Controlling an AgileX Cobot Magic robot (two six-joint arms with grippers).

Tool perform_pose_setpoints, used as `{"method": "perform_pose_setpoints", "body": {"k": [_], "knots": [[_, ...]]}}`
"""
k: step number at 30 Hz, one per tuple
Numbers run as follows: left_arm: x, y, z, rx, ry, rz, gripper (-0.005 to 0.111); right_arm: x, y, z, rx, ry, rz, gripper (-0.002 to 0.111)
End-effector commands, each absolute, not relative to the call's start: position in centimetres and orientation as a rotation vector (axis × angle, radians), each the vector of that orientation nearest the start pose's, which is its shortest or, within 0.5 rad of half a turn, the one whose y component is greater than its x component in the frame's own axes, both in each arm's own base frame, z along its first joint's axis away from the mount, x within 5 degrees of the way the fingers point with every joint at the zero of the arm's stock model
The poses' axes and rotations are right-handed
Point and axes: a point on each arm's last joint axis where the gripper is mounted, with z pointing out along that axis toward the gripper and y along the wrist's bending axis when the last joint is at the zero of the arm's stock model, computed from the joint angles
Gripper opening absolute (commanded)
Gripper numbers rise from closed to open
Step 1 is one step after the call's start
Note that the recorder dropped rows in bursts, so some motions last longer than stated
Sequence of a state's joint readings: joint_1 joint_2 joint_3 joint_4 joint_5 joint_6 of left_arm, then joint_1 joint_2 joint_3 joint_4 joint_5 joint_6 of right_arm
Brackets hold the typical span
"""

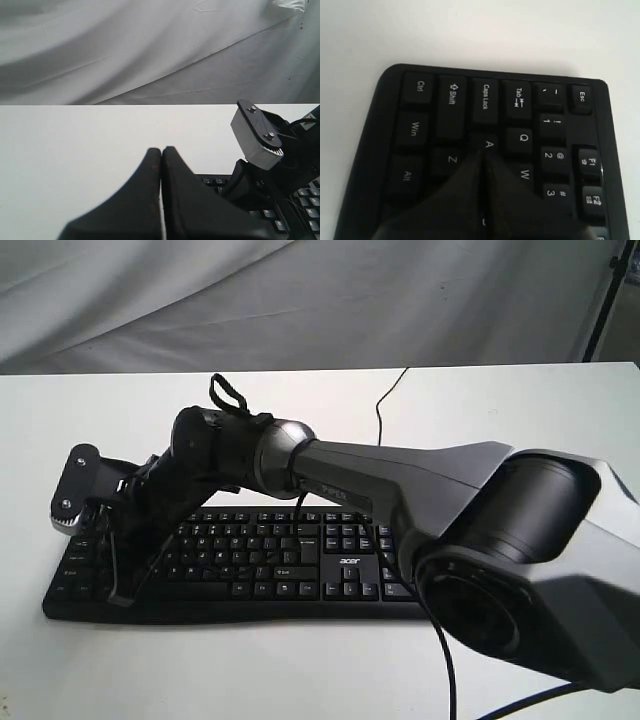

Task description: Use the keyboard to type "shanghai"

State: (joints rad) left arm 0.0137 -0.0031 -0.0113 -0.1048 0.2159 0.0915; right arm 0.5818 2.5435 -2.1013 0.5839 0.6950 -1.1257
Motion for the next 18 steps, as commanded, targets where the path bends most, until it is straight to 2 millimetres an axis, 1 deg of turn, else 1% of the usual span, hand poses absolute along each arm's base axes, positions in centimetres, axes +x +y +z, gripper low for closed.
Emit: {"method": "perform_pose_setpoints", "body": {"k": [1, 7, 13, 18], "knots": [[5.5, -0.2, 19.8, -0.004, 1.685, -0.024, 0.001, 44.0, 32.7, 11.1, -1.569, 1.946, 0.434, 0.0], [5.5, -0.2, 19.8, -0.004, 1.685, -0.024, 0.001, 44.0, 32.6, 11.5, -1.568, 1.938, 0.428, 0.0], [5.5, -0.2, 19.8, -0.004, 1.685, -0.024, 0.001, 44.0, 32.6, 13.3, -1.553, 1.908, 0.417, 0.0], [5.5, -0.2, 19.8, -0.004, 1.685, -0.024, 0.001, 43.8, 32.5, 15.4, -1.56, 1.878, 0.409, 0.0]]}}
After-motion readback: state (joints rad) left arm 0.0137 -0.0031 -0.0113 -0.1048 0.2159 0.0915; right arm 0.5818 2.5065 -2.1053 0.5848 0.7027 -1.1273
